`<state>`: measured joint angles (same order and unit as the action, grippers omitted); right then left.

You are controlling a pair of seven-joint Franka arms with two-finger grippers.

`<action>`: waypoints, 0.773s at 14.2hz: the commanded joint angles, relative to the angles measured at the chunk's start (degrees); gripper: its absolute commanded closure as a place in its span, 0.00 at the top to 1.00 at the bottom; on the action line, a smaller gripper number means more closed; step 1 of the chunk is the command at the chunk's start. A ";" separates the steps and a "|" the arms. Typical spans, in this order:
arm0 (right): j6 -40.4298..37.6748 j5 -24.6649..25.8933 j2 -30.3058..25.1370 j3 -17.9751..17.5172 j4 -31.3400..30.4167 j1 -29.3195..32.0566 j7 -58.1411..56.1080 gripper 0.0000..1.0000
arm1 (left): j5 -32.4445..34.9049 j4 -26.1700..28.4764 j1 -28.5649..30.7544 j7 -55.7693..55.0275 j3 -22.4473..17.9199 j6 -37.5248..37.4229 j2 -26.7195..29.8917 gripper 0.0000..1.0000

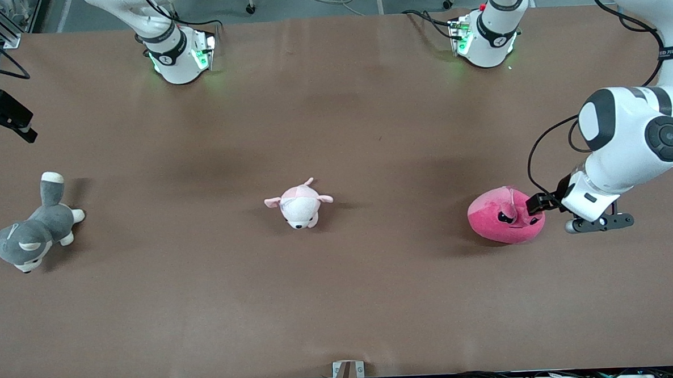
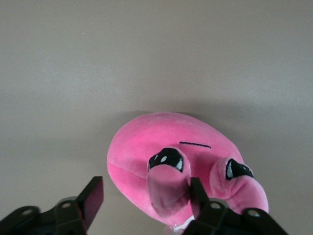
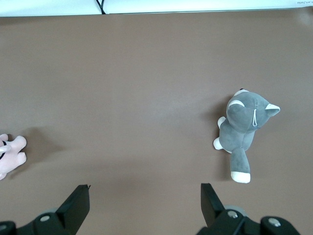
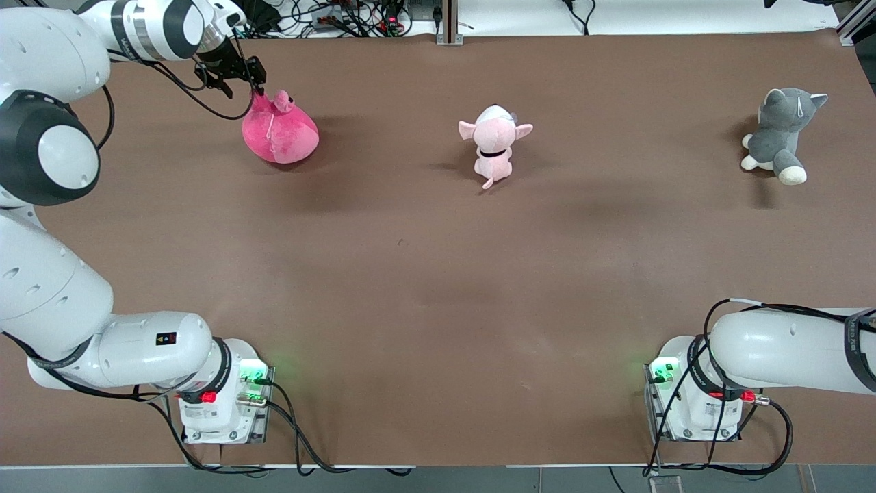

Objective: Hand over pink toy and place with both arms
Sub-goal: 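Close the left gripper on the pink plush's ears and lift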

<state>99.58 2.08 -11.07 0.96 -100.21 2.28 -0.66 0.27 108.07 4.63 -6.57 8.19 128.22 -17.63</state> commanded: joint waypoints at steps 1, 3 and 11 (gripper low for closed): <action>-0.35 -0.32 1.13 -0.17 1.33 0.27 -0.48 1.00 | -0.97 -0.23 0.02 -0.11 0.43 0.63 -0.39 0.66; -0.44 -0.41 1.13 -0.08 1.33 0.45 -0.22 1.00 | -1.15 -0.14 -0.06 -0.02 0.60 0.45 -0.39 0.44; -3.68 -0.41 0.87 0.27 0.02 0.62 -0.57 1.00 | -1.15 -3.12 -0.15 -1.51 4.37 -0.69 1.98 0.00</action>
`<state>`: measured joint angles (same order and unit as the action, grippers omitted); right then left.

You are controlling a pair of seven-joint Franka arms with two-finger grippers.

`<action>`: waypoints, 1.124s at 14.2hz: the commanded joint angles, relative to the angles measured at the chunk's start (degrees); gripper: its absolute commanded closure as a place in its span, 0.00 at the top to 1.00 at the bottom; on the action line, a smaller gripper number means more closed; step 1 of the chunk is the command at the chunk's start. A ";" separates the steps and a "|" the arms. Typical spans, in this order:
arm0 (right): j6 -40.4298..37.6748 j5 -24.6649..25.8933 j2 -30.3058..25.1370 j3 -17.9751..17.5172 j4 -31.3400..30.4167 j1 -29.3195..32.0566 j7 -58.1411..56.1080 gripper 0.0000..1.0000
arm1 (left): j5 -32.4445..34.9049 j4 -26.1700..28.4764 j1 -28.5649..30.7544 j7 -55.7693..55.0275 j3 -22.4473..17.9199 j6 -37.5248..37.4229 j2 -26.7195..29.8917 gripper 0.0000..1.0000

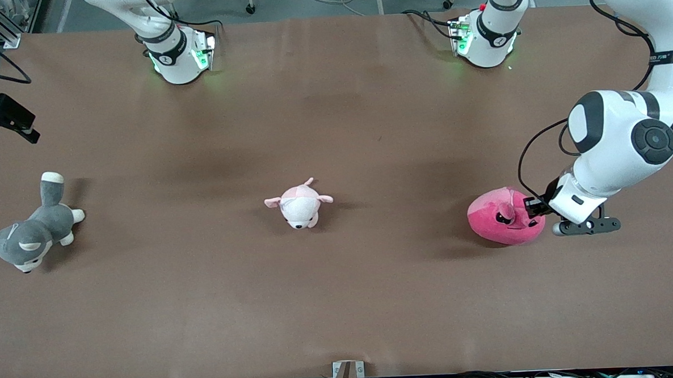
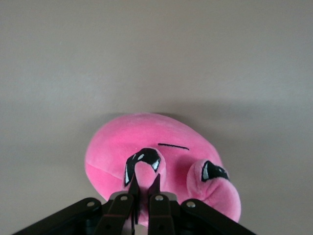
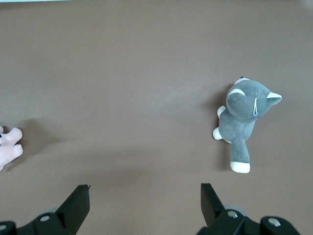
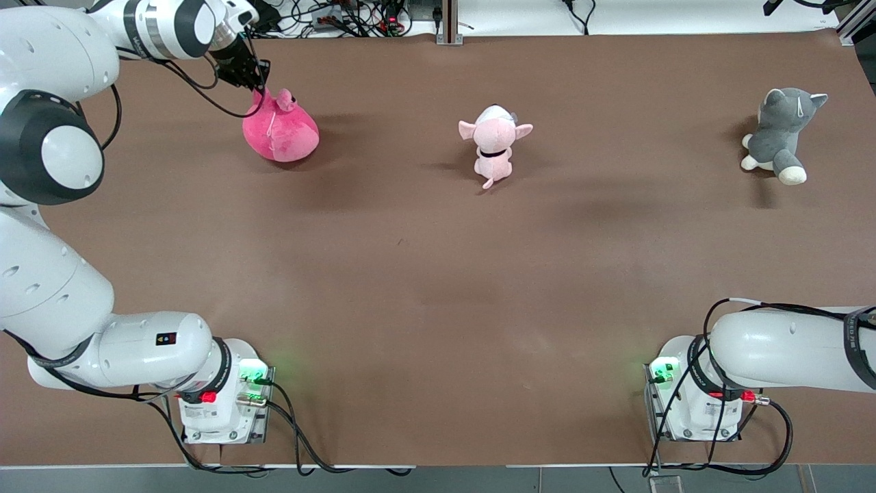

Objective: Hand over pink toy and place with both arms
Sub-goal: 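Close the left gripper on the pink plush's ears and lift, then carry the pink plush with the left gripper toward the right gripper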

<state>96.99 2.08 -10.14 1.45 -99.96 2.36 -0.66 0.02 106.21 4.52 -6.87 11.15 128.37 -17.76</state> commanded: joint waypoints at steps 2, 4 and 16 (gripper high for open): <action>-3.72 -0.33 -0.05 -0.22 -0.24 0.54 -0.49 1.00 | -0.90 -4.67 -0.12 -2.27 5.09 -1.28 2.20 0.00; -4.44 -0.33 0.03 -0.22 -0.15 0.63 -0.49 1.00 | -0.99 -8.01 -0.39 -6.99 9.21 -2.41 2.03 0.01; -4.26 -3.23 1.27 -0.48 1.26 0.19 -0.39 1.00 | -2.13 -29.99 -24.10 -53.05 14.77 -12.26 -3.24 0.01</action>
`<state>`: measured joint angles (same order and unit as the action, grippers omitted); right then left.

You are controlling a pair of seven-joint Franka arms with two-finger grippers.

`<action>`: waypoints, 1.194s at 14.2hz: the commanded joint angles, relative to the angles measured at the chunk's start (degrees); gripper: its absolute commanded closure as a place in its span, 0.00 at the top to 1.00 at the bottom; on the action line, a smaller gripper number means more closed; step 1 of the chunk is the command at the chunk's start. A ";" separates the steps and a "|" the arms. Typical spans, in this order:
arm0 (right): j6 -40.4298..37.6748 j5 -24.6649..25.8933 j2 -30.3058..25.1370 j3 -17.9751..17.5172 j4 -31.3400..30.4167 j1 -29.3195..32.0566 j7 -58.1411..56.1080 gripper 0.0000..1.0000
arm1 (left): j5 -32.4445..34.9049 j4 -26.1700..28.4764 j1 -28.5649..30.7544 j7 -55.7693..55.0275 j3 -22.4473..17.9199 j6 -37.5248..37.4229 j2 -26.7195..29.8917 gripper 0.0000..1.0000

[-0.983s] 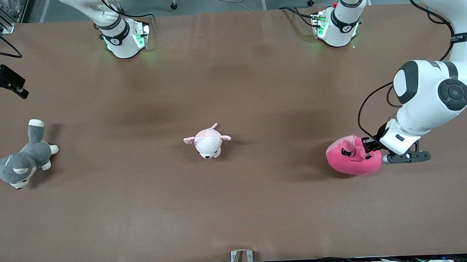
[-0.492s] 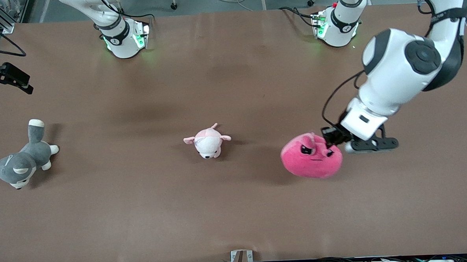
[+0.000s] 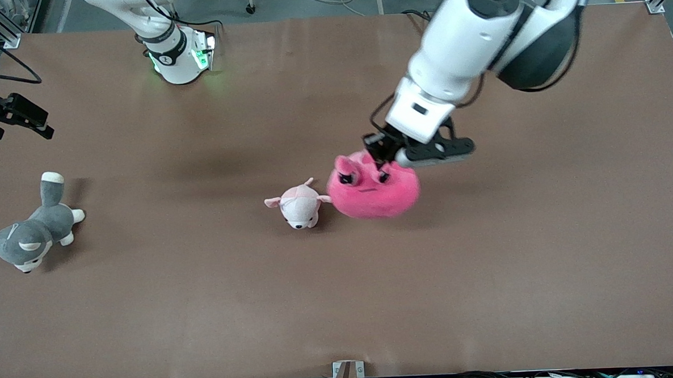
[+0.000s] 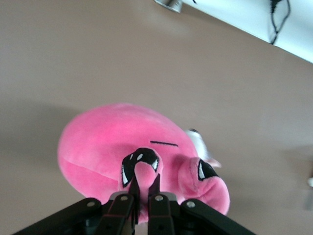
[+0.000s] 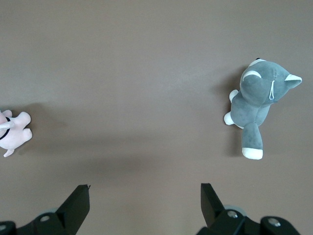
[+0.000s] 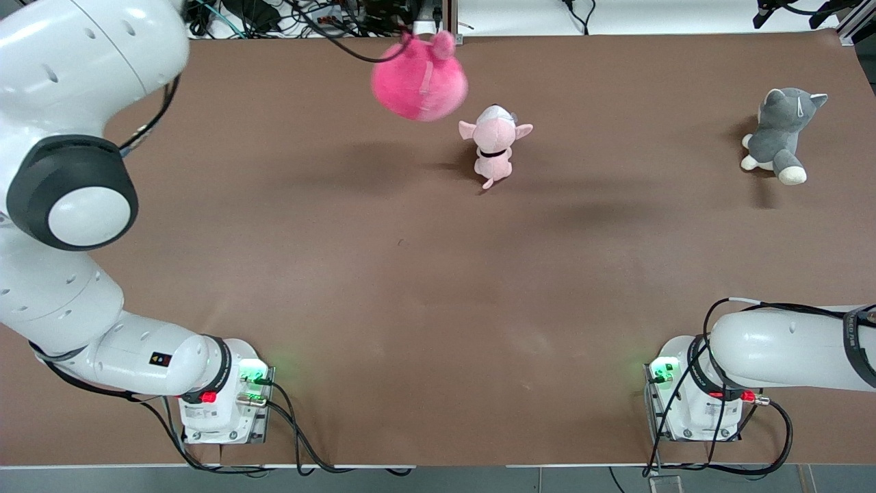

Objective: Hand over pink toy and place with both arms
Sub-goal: 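Carry the pink plush with the left gripper toward the right gripper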

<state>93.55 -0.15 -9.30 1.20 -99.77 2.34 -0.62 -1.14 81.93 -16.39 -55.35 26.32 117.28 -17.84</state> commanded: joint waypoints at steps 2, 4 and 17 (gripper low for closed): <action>-3.63 -1.17 1.21 -0.50 1.51 -0.06 -0.43 1.00 | -0.97 -6.78 -8.02 -9.66 -0.74 -0.65 -4.31 0.00; -4.34 -4.48 1.13 -0.50 1.77 -1.54 -0.43 1.00 | -1.05 -9.40 -10.06 -14.84 -0.48 0.23 -5.71 0.00; -3.82 -26.12 6.65 -0.50 2.13 -7.35 0.27 0.79 | -0.97 -11.97 -20.78 -35.00 -0.83 21.40 -13.54 0.00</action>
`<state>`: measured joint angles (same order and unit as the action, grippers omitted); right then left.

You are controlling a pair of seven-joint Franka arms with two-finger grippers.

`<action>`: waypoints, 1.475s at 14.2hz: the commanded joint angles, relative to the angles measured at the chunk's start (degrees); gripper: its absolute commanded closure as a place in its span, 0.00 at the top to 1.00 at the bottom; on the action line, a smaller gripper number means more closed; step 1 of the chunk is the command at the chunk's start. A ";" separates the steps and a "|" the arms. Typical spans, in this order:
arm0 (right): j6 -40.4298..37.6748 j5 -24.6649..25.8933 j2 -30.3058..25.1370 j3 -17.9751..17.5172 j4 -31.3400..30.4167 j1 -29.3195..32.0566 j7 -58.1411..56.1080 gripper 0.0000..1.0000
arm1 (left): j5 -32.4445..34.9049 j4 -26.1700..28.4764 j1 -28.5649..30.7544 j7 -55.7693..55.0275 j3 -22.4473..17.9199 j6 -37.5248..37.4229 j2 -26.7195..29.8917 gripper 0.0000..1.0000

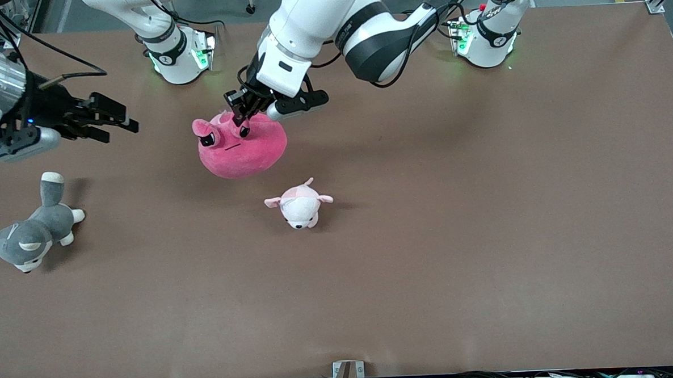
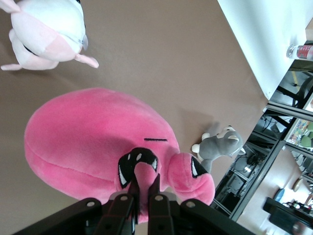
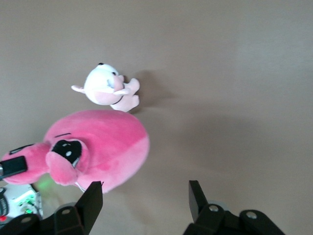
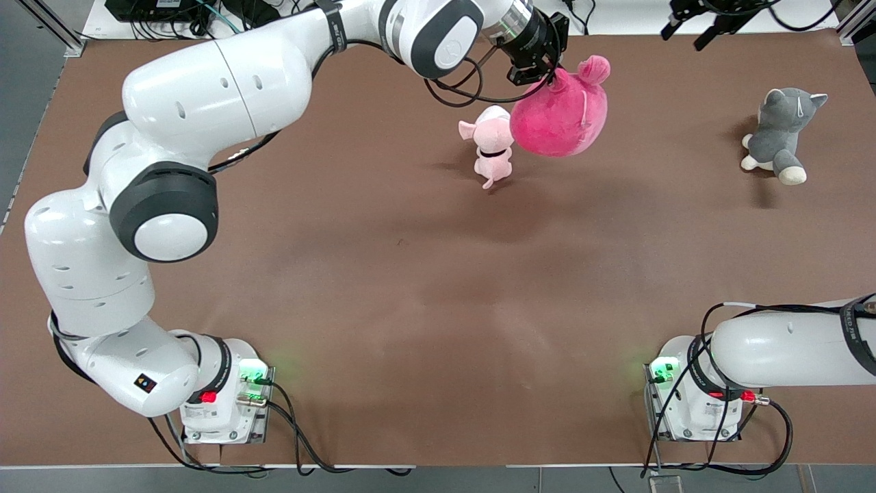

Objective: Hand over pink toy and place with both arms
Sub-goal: 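Carry the pink plush with the left gripper toward the right gripper, then grasp the pink plush with the right gripper beside the left gripper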

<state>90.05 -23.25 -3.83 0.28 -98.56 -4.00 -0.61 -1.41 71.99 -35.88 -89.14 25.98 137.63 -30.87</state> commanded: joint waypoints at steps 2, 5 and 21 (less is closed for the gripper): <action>-0.31 -5.83 3.03 0.42 1.00 -1.27 0.25 0.78 | -0.79 -2.03 -1.56 -1.91 -0.40 1.67 -0.95 0.00; -0.75 -9.26 4.35 0.42 1.18 -2.40 0.25 0.75 | -0.70 -2.03 -2.26 -2.52 -0.49 1.67 -1.04 0.00; -3.12 -8.57 5.67 0.42 1.53 -8.04 3.33 0.76 | -0.79 -1.85 -2.62 -3.32 -0.49 1.58 -0.95 0.00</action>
<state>87.65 -31.52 1.79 0.23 -97.09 -11.27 2.01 -1.41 71.86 -37.73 -91.78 25.93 138.84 -31.16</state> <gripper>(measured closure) 0.238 0.912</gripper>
